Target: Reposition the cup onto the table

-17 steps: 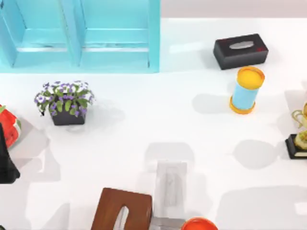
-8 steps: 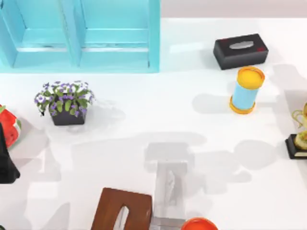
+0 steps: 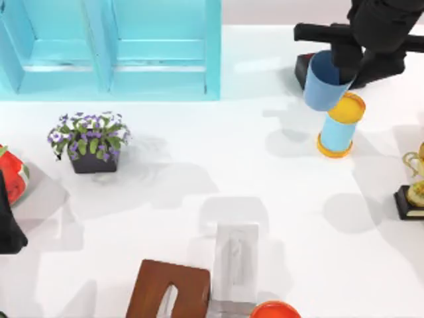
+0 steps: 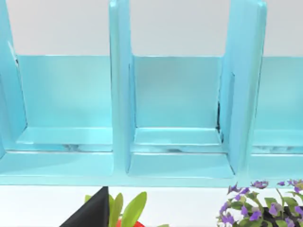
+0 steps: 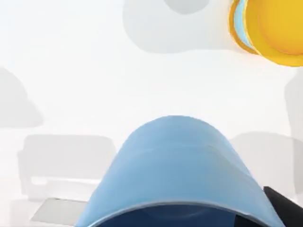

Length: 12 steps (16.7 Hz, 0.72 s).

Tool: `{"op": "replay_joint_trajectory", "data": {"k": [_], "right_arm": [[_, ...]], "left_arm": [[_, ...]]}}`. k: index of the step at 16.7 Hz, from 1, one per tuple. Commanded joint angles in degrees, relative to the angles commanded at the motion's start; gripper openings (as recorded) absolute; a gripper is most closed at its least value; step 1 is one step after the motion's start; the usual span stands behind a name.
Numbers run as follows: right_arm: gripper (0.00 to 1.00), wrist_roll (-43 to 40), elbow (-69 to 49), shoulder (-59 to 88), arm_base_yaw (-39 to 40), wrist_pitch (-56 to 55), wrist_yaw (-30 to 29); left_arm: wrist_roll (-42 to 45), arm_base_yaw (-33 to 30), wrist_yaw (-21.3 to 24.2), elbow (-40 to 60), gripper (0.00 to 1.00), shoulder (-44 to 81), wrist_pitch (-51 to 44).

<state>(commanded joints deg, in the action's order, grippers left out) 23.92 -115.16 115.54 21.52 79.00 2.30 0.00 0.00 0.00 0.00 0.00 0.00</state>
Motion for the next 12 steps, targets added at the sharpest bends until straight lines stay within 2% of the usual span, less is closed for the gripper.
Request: {"op": "replay_joint_trajectory", "data": {"k": [5, 12], "right_arm": [[0.0, 4.88, -5.61, 10.72, 5.95, 1.45, -0.72], [0.0, 5.42, -5.98, 12.01, 6.3, 1.32, -0.7]], "left_arm": [[0.0, 0.0, 0.0, 0.0, 1.0, 0.0, 0.0], [0.0, 0.0, 0.0, 0.0, 1.0, 0.0, 0.0]]}}
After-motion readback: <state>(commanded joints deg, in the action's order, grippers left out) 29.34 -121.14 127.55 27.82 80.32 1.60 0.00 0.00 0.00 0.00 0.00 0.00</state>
